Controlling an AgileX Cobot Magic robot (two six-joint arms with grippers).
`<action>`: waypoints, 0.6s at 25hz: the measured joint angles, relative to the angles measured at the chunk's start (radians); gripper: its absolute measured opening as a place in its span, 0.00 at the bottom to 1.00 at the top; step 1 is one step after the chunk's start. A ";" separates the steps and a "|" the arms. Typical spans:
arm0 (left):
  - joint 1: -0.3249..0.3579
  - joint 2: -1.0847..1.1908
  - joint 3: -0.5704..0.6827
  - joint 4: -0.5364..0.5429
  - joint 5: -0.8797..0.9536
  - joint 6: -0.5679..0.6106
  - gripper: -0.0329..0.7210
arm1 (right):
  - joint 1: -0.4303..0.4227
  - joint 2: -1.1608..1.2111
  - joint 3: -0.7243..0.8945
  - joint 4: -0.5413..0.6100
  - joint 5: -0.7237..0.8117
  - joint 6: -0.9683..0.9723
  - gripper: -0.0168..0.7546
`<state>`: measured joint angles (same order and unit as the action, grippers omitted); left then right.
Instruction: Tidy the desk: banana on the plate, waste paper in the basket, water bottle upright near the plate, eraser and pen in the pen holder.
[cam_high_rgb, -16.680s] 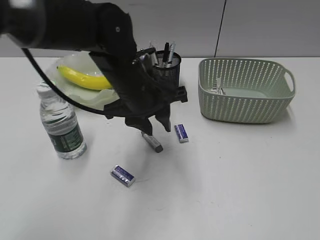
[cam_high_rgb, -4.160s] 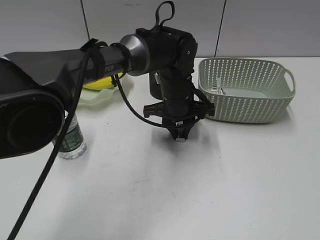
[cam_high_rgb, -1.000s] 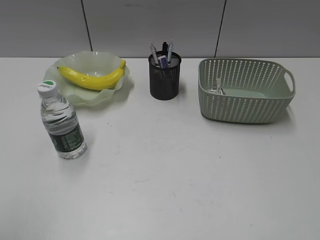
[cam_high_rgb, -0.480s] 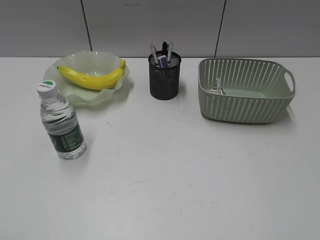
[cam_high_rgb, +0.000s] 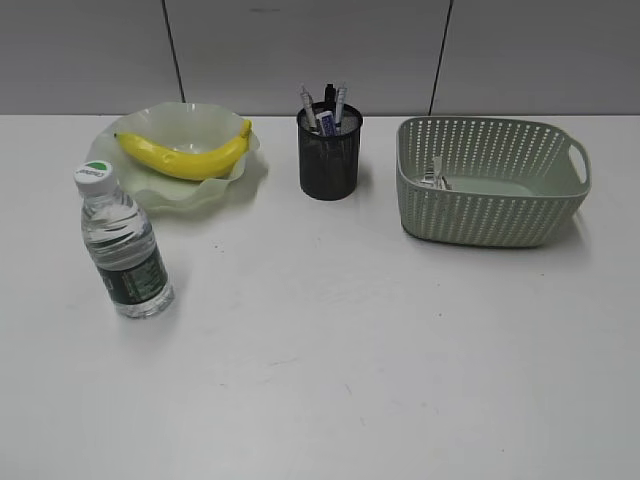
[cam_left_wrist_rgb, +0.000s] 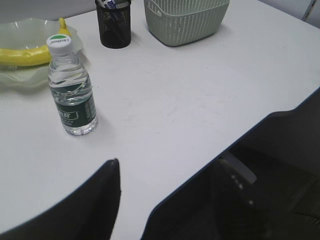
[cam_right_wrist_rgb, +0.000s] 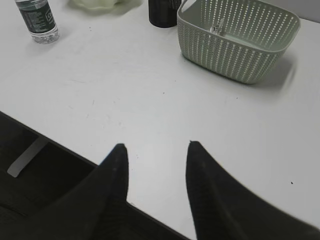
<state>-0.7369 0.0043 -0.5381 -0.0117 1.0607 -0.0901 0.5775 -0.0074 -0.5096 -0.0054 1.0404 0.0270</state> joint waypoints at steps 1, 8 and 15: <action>0.000 0.000 0.000 0.000 0.000 0.000 0.62 | 0.000 0.000 0.000 0.000 0.000 0.000 0.43; 0.000 0.000 0.000 -0.001 0.000 0.001 0.62 | 0.000 0.000 0.000 0.005 0.001 0.000 0.43; 0.193 0.000 0.000 -0.002 0.000 0.001 0.62 | -0.132 0.000 0.000 0.005 0.001 0.000 0.43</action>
<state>-0.5443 0.0043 -0.5381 -0.0132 1.0607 -0.0894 0.4454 -0.0074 -0.5096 0.0000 1.0413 0.0270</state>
